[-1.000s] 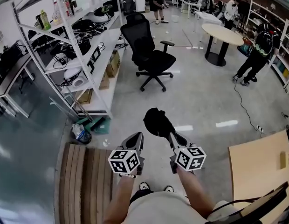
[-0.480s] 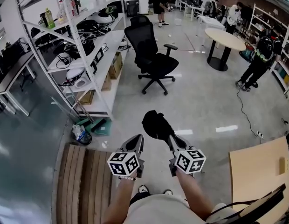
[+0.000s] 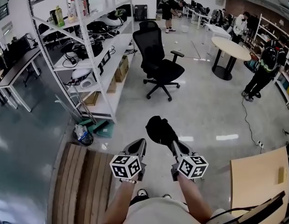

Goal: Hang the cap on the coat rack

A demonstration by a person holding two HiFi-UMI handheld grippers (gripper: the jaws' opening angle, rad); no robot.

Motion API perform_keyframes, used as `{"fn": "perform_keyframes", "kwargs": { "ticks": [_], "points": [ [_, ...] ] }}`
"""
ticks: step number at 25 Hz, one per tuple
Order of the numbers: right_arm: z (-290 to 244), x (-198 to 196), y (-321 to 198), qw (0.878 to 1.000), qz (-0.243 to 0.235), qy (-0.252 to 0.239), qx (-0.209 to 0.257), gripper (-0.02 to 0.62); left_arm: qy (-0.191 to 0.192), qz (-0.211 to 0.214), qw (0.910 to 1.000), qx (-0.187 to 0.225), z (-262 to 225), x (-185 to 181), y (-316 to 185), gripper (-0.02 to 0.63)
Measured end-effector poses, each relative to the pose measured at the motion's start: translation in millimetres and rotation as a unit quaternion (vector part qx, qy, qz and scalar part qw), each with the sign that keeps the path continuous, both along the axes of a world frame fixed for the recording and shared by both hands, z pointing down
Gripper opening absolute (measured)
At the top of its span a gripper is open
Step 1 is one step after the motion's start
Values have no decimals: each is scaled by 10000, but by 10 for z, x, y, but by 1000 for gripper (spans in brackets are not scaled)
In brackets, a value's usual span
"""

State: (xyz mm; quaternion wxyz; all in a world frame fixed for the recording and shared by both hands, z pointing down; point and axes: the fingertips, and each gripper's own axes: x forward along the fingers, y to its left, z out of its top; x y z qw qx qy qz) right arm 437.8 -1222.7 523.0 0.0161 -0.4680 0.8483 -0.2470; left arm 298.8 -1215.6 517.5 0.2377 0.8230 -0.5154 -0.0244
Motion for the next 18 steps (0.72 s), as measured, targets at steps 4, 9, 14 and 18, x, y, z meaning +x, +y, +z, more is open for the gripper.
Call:
{"fn": "perform_keyframes", "kwargs": {
  "ticks": [4, 9, 14, 18],
  "points": [
    [-56, -145, -34, 10000, -32, -29, 83, 17, -35, -40, 10000, 67, -31, -149, -28, 5],
    [-32, -274, -10, 10000, -64, -25, 43, 18, 8, -86, 9999, 55, -17, -292, -15, 5],
    [-33, -388, 26, 9999, -105, -59, 16, 17, 2, -98, 10000, 14, 3, -398, -21, 5],
    [-33, -413, 9, 9998, -199, -60, 27, 17, -5, -153, 9999, 8, 9, -419, -53, 5]
  ]
}}
